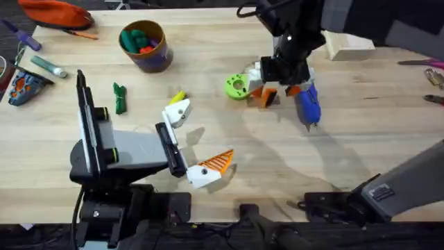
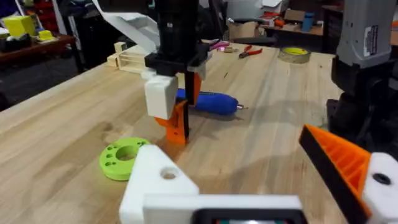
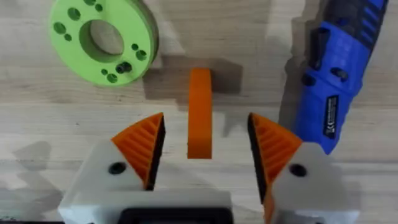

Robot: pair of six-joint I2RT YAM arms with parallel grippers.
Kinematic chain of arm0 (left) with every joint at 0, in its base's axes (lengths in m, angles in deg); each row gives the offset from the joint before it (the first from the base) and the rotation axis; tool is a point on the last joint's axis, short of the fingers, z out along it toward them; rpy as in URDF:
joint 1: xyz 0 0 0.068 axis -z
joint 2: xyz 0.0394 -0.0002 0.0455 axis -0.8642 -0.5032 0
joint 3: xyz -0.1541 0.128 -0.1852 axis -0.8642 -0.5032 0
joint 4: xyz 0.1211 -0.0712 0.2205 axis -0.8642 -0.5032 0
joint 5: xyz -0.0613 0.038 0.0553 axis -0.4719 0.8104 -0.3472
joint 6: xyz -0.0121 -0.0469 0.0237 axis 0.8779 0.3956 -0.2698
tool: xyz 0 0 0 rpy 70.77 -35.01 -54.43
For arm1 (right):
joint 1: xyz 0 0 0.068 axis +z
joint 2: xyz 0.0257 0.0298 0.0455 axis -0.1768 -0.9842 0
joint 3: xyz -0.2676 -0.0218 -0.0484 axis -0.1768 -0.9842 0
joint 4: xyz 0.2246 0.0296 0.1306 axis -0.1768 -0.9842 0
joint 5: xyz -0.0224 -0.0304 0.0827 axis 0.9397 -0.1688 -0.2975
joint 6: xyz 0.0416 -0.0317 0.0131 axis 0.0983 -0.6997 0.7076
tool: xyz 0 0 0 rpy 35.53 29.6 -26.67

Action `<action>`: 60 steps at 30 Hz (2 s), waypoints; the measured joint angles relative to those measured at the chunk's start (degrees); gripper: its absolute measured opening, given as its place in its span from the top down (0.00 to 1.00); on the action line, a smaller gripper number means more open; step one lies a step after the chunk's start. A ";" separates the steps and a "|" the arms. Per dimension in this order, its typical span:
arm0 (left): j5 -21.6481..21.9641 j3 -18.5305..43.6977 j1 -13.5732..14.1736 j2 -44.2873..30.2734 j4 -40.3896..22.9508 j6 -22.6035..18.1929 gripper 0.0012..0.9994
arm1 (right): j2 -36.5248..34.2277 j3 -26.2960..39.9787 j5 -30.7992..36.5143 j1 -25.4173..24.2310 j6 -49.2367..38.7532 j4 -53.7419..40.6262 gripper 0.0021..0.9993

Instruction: Pick up the gripper from the table and insert it into the empty holder that is missing its gripper. Then pick up a screw, insert it into the mounting hole, and use the screwdriver to tighten it. Finally, clean up the table by picking up the vegetable and placing it into the bucket.

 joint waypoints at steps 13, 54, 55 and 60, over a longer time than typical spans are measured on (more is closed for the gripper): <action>0.00 0.00 0.00 -0.02 0.00 0.00 0.01 | -0.27 0.02 -0.15 0.00 -0.02 0.05 0.49; 0.00 0.00 0.00 0.00 0.00 0.00 0.01 | 6.99 0.71 -0.24 -0.04 -0.28 -1.16 0.99; 0.00 0.00 0.00 -0.02 0.00 0.00 0.01 | 8.58 0.89 -0.44 -0.04 -0.26 -1.22 0.99; 0.00 0.00 0.00 -0.01 0.00 0.00 0.01 | 16.66 1.27 -2.92 -0.06 -0.26 -1.16 0.99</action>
